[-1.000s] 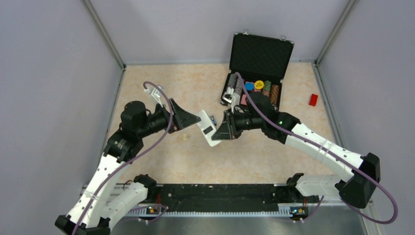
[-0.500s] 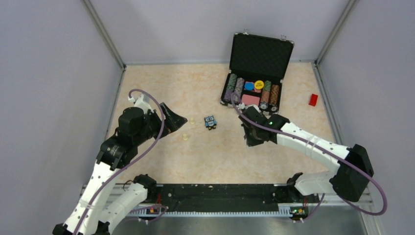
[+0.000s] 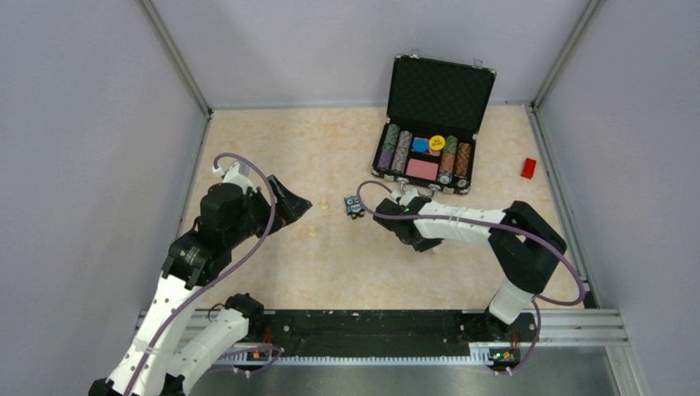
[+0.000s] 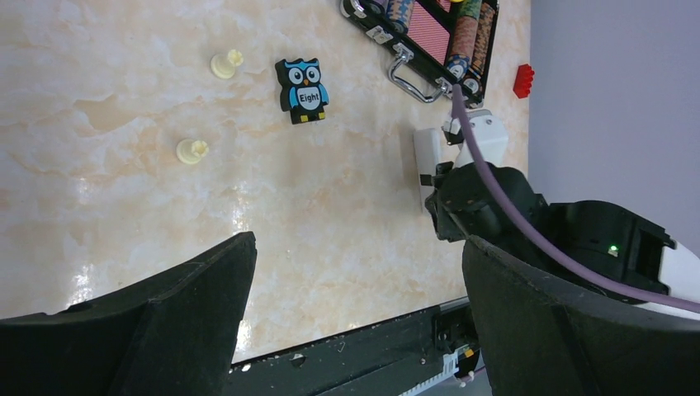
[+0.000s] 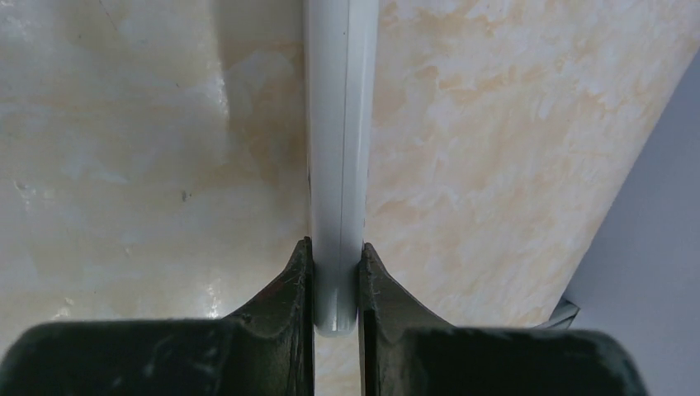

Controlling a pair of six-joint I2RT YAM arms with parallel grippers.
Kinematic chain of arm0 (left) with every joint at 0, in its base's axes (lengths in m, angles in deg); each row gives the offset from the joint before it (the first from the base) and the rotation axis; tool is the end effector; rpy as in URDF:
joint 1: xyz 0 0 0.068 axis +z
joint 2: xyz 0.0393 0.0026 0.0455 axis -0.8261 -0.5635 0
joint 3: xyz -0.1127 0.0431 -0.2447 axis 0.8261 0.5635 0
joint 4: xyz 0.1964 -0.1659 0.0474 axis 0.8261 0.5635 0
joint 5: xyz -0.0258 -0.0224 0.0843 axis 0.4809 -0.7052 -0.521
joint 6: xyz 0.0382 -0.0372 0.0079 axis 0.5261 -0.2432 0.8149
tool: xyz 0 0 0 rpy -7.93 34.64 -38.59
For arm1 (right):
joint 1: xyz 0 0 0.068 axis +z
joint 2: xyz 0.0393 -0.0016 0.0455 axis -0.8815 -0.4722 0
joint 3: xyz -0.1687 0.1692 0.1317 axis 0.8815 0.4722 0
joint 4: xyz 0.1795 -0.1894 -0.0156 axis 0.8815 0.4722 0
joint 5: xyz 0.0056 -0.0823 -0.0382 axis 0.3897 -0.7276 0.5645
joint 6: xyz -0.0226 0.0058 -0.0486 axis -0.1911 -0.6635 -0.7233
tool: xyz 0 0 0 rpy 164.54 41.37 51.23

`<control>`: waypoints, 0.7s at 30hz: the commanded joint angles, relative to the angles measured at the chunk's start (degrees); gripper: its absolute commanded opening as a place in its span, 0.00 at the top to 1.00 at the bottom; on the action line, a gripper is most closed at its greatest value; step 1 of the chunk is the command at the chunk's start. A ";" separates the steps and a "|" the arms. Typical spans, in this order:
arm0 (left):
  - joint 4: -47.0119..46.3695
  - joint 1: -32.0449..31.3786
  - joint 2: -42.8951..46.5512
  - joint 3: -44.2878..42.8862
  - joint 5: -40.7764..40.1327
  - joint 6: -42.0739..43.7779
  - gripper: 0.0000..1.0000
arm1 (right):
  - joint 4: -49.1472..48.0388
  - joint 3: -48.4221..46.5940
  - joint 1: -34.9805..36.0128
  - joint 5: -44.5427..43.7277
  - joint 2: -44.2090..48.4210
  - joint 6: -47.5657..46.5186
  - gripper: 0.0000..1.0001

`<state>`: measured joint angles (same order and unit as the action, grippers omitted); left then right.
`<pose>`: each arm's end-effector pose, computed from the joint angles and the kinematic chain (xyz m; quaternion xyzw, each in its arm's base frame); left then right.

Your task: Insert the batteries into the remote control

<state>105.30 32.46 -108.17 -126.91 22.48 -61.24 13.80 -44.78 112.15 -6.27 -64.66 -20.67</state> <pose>0.1223 -0.0561 0.3572 -0.1502 0.8431 -0.3263 0.4001 0.1906 0.1976 0.1733 -0.1556 0.9407 -0.2242 0.2013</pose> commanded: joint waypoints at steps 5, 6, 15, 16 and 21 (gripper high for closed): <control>-1.69 -0.05 0.72 0.40 -0.36 0.02 0.01 | -1.71 -4.68 5.64 -2.72 -7.93 3.73 0.75; -1.56 -0.05 0.68 0.32 -0.37 -0.03 0.01 | -2.28 -4.59 5.84 -1.91 -8.20 3.77 0.70; 0.41 -0.07 0.91 -0.58 -0.94 -0.42 0.02 | -5.98 -3.43 5.90 6.16 -1.24 3.62 0.47; 0.89 -0.04 1.06 -0.81 -0.94 -0.61 0.01 | -6.02 -3.43 5.85 7.07 0.32 3.58 0.45; 3.30 -0.05 2.78 -2.44 -0.45 -1.33 0.01 | -5.04 -3.18 5.69 12.40 10.79 3.83 0.31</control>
<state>107.16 32.46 -107.39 -126.60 22.33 -61.76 9.85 -47.80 117.59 0.59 -63.64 -17.87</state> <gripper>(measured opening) 0.985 0.642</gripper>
